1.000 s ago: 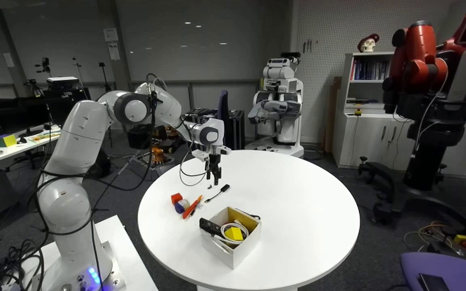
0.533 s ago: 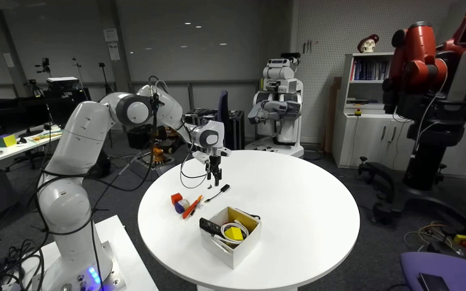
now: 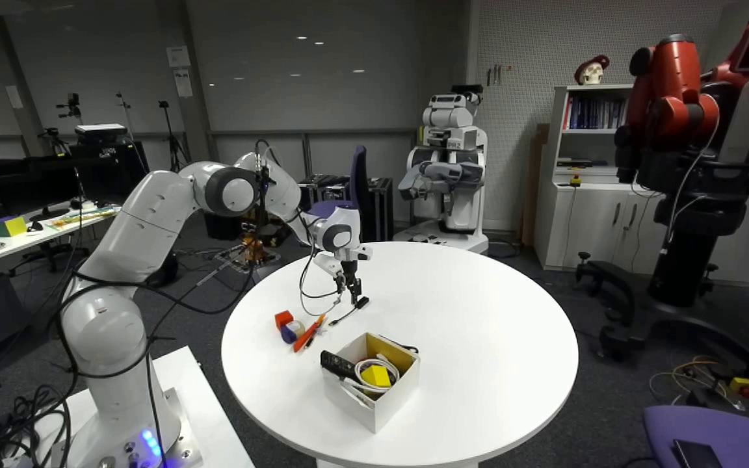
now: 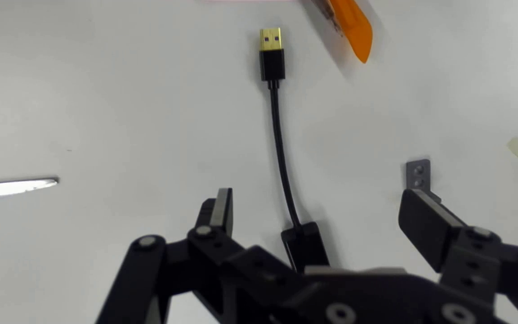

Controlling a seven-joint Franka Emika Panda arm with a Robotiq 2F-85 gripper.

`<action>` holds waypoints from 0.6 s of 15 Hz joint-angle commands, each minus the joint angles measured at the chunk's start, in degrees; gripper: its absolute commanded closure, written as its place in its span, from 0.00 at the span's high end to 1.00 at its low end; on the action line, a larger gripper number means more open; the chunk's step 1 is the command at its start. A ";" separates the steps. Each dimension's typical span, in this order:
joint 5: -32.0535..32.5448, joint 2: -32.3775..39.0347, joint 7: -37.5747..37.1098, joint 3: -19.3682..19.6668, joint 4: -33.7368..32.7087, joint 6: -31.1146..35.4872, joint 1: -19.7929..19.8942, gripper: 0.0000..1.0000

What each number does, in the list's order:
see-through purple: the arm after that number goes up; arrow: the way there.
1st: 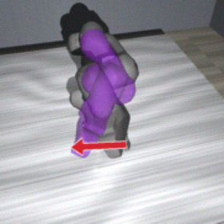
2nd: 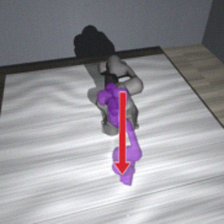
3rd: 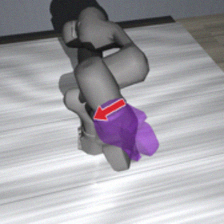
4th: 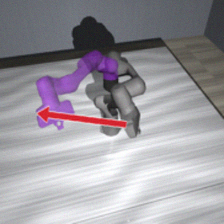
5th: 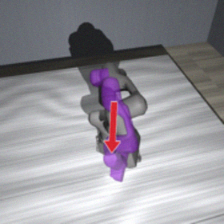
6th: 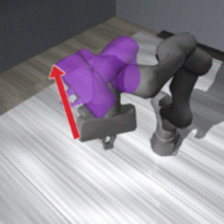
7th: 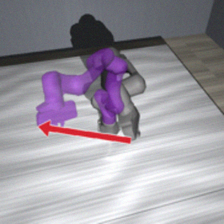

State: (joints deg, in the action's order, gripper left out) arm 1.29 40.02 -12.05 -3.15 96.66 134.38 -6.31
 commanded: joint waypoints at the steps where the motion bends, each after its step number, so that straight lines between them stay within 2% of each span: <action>1: -0.52 2.81 1.69 0.34 -4.87 1.59 -0.77 1.00; 9: 0.80 9.28 0.38 2.37 -14.52 0.29 -2.19 1.00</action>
State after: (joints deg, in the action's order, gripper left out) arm 1.55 46.46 -12.02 -2.21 86.80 135.72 -7.59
